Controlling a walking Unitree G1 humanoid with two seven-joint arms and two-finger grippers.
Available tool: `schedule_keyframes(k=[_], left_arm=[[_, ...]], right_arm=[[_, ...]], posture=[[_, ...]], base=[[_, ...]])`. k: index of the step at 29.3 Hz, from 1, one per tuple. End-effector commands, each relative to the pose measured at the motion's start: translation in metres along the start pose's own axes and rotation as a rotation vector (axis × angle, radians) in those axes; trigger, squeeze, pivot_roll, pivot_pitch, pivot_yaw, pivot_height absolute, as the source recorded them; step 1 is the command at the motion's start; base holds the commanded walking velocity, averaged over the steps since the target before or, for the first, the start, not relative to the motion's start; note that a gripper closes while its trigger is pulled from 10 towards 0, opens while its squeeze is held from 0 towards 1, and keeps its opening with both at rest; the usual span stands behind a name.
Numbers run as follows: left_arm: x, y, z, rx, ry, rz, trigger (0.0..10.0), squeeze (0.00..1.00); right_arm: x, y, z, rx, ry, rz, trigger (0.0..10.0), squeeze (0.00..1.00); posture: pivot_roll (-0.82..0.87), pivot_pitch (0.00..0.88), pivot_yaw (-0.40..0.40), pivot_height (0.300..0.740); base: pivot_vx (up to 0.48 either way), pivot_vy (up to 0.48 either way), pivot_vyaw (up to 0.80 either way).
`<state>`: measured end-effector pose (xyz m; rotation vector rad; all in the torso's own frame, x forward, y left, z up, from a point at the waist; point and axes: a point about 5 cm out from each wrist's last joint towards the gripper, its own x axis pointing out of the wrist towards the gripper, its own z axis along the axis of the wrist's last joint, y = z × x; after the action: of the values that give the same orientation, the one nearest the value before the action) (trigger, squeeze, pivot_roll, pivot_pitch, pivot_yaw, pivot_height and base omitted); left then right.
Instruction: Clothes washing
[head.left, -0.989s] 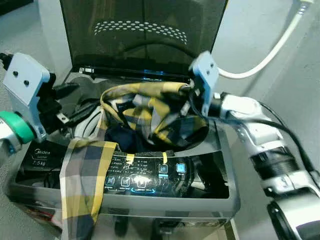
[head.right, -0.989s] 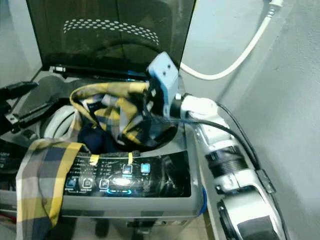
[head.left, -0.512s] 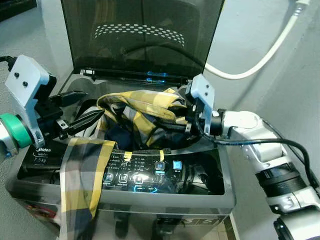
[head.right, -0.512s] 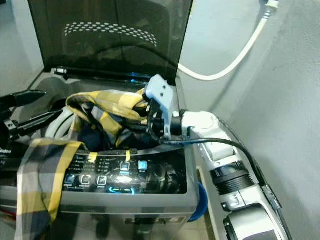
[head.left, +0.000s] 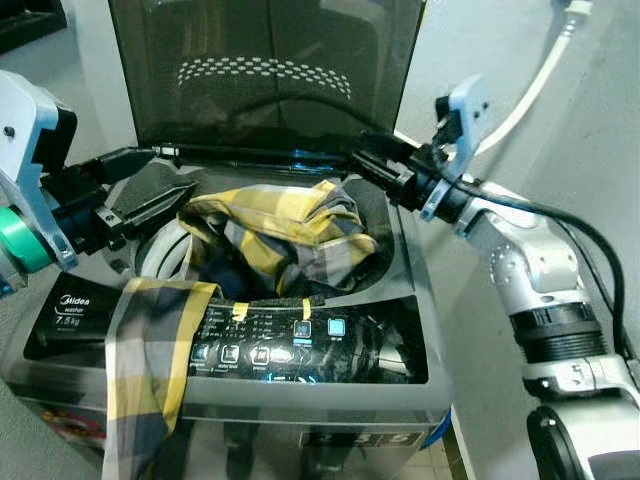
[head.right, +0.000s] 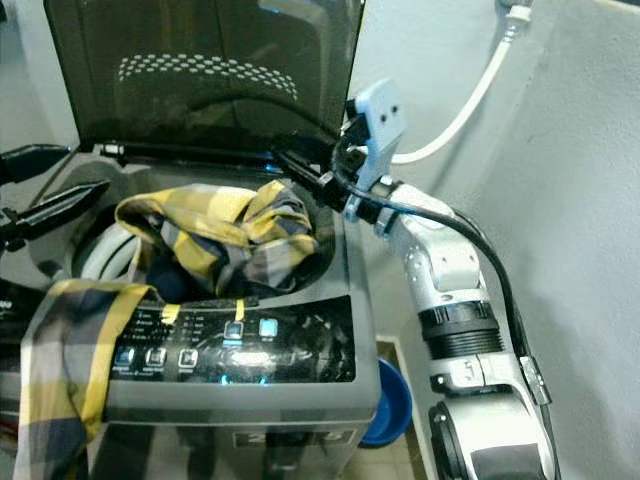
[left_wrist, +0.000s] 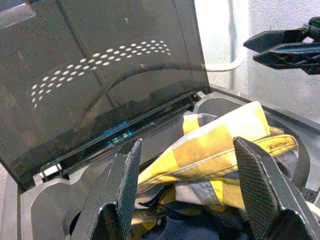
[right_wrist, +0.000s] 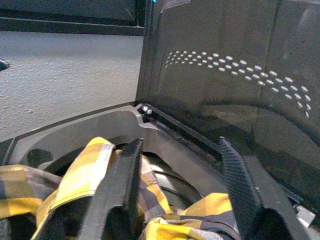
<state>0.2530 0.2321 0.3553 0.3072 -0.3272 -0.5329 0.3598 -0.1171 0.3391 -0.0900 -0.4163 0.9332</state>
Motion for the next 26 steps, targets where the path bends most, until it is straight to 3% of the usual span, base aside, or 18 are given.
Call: schedule_keyframes(k=[1, 3, 4, 5, 7, 8, 9, 11, 15, 19, 26], left_arm=[[-0.001, 0.002, -0.002, -0.004, 0.014, 0.018, 10.0, 0.0], [-0.002, 0.002, -0.004, -0.011, 0.02, 0.025, 10.0, 0.0], [-0.001, 0.002, -0.007, -0.002, 0.035, 0.052, 10.0, 0.0], [-0.001, 0.002, -0.007, -0.002, 0.035, 0.052, 10.0, 0.0], [0.007, 0.005, -0.017, -0.003, 0.071, 0.165, 10.0, 0.0], [0.007, 0.005, -0.017, -0.003, 0.071, 0.165, 10.0, 0.0], [0.009, 0.004, -0.018, 0.006, 0.064, 0.193, 10.0, 0.0], [0.009, 0.004, -0.018, 0.006, 0.064, 0.193, 10.0, 0.0], [0.012, 0.006, -0.019, 0.043, 0.037, 0.269, 10.0, 0.0], [0.017, 0.003, -0.017, 0.039, 0.002, 0.281, 10.0, 0.0], [0.019, -0.007, -0.022, 0.021, -0.004, 0.259, 10.0, 0.0]], right_arm=[[0.0, 0.016, -0.004, -0.012, 0.025, 0.106, 10.0, 1.0], [0.001, 0.021, -0.007, -0.03, 0.04, 0.123, 10.0, 1.0], [0.002, 0.019, -0.01, -0.044, 0.043, 0.064, 10.0, 0.0], [0.002, 0.019, -0.01, -0.044, 0.043, 0.064, 10.0, 0.0], [0.003, 0.004, -0.014, -0.049, 0.021, -0.174, 10.0, 0.0], [0.003, 0.004, -0.014, -0.049, 0.021, -0.174, 10.0, 0.0], [0.002, 0.0, -0.016, -0.044, 0.005, -0.273, 10.0, 0.0], [0.002, 0.0, -0.016, -0.044, 0.005, -0.273, 10.0, 0.0], [-0.006, -0.004, -0.025, 0.006, -0.041, -0.469, 10.0, 0.0], [-0.014, -0.002, -0.032, 0.037, -0.028, -0.499, 10.0, 0.0], [-0.018, 0.001, -0.033, 0.012, -0.017, -0.514, 10.0, 0.0]], posture=[[0.08, 0.114, -0.004, 0.74], [0.08, 0.114, -0.004, 0.74], [0.08, 0.109, -0.003, 0.74], [0.08, 0.109, -0.003, 0.74], [0.07, 0.107, -0.013, 0.74], [0.07, 0.107, -0.013, 0.74], [0.07, 0.109, -0.018, 0.74], [0.07, 0.109, -0.018, 0.74], [0.07, 0.107, -0.017, 0.74], [0.06, 0.109, -0.028, 0.74], [0.05, 0.11, -0.036, 0.74]], base=[[0.0, 0.0, 0.0], [0.0, 0.0, 0.0], [0.0, 0.0, 0.0], [0.0, 0.0, 0.0], [0.0, 0.0, 0.0], [0.0, 0.0, 0.0], [0.0, 0.0, 0.0], [0.0, 0.0, 0.0], [0.0, 0.0, 0.0], [0.0, 0.0, 0.0], [0.0, 0.43, 0.0]])
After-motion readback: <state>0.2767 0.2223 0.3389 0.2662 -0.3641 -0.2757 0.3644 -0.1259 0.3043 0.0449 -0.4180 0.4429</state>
